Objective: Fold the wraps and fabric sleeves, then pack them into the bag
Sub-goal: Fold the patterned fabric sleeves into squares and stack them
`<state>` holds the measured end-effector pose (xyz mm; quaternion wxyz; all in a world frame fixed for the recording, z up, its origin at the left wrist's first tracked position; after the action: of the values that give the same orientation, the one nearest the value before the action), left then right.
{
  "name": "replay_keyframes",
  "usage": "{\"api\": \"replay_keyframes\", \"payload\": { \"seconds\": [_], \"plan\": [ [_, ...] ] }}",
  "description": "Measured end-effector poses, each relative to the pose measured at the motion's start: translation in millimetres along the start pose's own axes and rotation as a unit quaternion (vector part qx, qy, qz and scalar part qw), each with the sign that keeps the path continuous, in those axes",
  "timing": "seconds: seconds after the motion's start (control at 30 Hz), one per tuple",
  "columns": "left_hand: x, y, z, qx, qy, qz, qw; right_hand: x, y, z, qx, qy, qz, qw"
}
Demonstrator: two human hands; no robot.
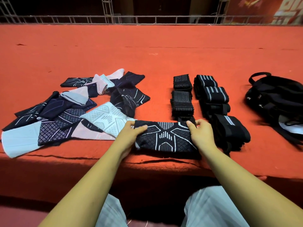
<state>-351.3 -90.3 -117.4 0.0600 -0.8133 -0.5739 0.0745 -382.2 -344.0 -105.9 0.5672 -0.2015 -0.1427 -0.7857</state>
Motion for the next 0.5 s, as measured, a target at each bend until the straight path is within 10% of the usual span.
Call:
{"api": "replay_keyframes", "payload": {
  "seconds": [0.13,0.5],
  "plan": [
    [-1.2,-11.9,-0.3,-0.004,0.028,0.179,0.984,-3.9,5.0,-3.4,0.002,-0.040,0.007,0.999],
    [5.5,-12.2,8.6,-0.005,0.147,0.159,0.976,-12.0,-6.6,0.9,0.075,-0.413,-0.041,0.906]
  ]
}}
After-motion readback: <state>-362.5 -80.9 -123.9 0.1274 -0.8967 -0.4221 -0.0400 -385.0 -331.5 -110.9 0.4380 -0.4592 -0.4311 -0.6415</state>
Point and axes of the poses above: each hand's wrist, its own y-axis towards the middle knuckle, its own x-axis out of the back of the hand, z = x × y, the point moved 3 cm from there along y, towards the middle knuckle, and after that the axes turned 14 degrees about z, right-handed, at the moved point
